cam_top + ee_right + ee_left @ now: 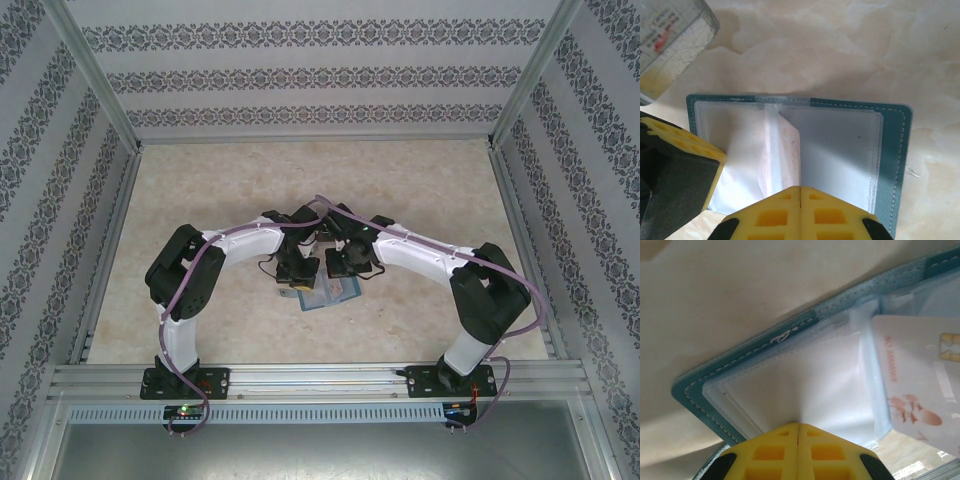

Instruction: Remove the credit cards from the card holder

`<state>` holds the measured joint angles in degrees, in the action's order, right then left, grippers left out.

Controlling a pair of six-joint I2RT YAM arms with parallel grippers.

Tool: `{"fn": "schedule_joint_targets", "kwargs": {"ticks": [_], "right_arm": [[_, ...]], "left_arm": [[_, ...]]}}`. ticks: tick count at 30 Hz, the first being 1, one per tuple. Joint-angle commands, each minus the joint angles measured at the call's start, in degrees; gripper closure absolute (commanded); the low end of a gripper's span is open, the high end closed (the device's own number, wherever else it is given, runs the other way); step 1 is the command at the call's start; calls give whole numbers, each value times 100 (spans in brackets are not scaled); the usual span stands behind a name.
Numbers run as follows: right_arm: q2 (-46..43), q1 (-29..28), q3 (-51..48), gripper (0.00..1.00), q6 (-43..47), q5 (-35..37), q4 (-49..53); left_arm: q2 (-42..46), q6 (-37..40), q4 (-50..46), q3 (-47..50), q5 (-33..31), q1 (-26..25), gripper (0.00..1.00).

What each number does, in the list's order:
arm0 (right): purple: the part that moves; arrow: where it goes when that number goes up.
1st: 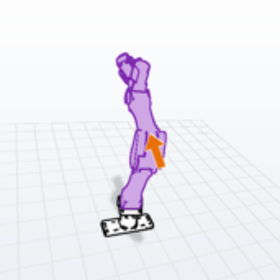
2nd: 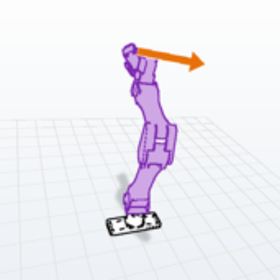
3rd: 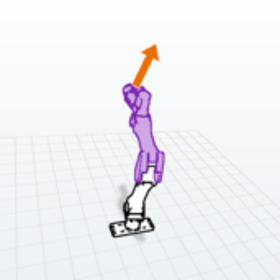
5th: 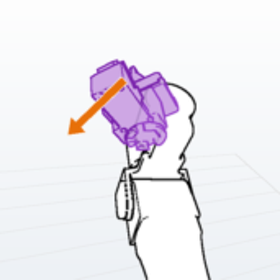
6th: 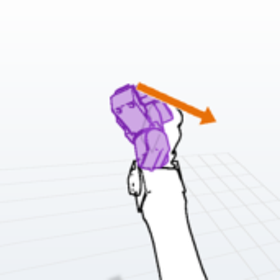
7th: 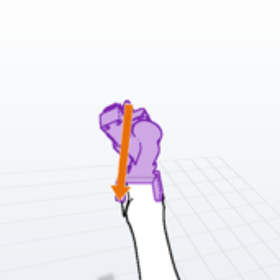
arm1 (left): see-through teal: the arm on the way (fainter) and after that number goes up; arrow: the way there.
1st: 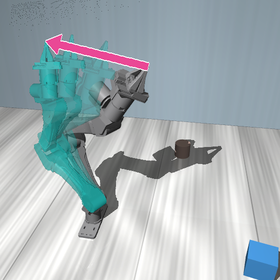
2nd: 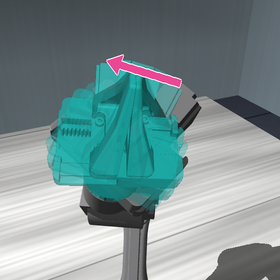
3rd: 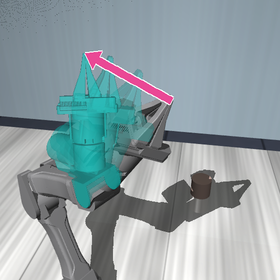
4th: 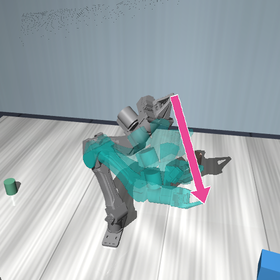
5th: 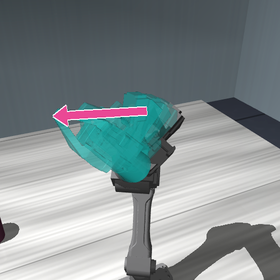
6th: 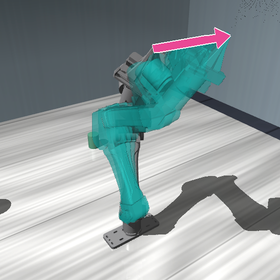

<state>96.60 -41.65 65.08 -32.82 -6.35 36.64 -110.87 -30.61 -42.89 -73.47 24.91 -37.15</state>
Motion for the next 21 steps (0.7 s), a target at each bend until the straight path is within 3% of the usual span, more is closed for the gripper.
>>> {"fn": "schedule_joint_targets", "kwargs": {"ticks": [1,6,14,21], "right_arm": [[152,-154,146,97,-67,88,71],[116,-177,83,86,-319,-206,-180],[36,-165,-126,84,-707,-765,-609],[17,-159,-153,84,-740,-797,-468]], "left_arm": [[6,82,-263,155,-339,-49,95],[-26,99,-245,146,-310,-48,95],[-22,117,-232,151,-296,-47,95],[3,117,-236,162,-307,-47,95]]}}
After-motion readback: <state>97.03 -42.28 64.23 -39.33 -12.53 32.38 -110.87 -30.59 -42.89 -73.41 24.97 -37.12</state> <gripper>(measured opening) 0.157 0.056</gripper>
